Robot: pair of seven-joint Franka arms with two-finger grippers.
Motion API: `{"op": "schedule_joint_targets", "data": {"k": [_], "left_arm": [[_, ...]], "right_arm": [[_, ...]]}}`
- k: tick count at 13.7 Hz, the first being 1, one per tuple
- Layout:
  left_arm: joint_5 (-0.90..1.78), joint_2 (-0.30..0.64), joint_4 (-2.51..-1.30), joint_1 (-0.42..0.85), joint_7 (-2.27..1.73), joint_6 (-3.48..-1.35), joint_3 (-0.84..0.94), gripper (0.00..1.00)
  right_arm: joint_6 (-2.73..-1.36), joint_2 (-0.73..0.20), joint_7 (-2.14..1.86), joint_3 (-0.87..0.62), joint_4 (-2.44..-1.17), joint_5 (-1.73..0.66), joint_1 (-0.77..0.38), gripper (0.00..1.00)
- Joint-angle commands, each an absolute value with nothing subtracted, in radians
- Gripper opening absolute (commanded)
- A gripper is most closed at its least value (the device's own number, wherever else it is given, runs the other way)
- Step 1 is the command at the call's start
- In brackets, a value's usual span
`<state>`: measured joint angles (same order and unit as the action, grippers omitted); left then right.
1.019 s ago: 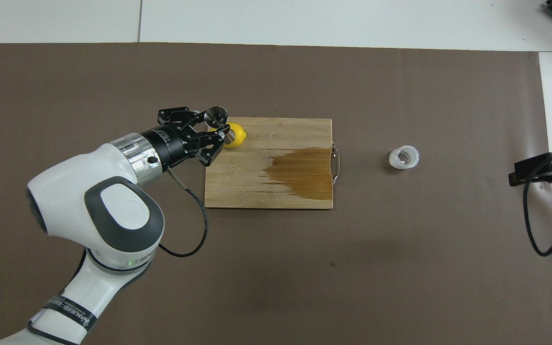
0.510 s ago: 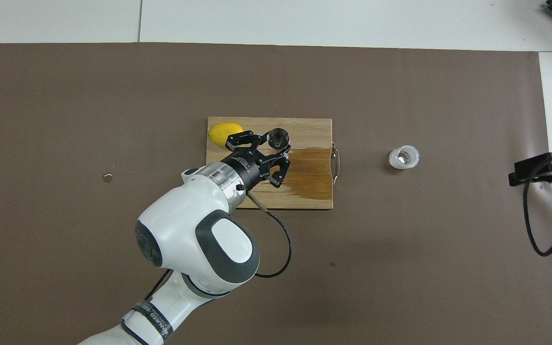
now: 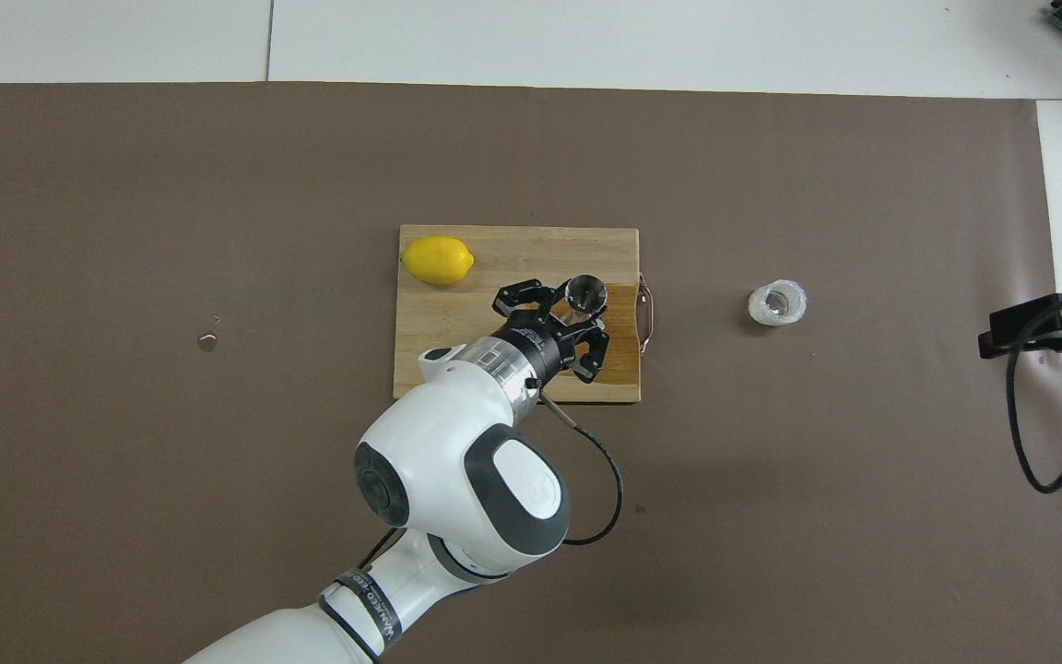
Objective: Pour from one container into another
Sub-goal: 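Lower the silver cup onto the board stain and open the left gripper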
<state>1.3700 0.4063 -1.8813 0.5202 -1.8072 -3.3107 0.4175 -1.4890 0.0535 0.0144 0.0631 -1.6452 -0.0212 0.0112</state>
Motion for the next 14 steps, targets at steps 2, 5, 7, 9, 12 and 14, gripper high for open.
{"op": "schedule_joint_targets", "data": {"k": [2,5,7,9,12,14], "left_arm": [[1.388,0.457,-1.83,0.525,-1.805,-3.395,0.465,0.0],[1.39,0.46,-1.832,0.523,-1.805,-3.398,0.465,0.0],[1.39,0.475,-1.832,0.529,-1.805,-3.419,0.466,0.0],[1.39,0.483,-1.832,0.537,-1.805,-3.436,0.469,0.0],[1.388,0.483,-1.832,0.537,-1.805,-3.438,0.472,0.3],[1.387,0.483,-1.832,0.537,-1.805,-3.438,0.472,0.54]], "right_arm": [[-1.476,0.048,0.026,0.052,-1.632,-0.018,0.026,1.0],[-1.477,0.048,0.026,0.052,-1.632,-0.018,0.026,1.0],[-1.476,0.048,0.026,0.052,-1.632,-0.02,0.026,1.0],[-1.476,0.048,0.026,0.052,-1.632,-0.018,0.026,1.0],[-1.477,0.048,0.026,0.052,-1.632,-0.02,0.026,1.0],[-1.476,0.048,0.026,0.052,-1.632,-0.018,0.026,1.0]]}}
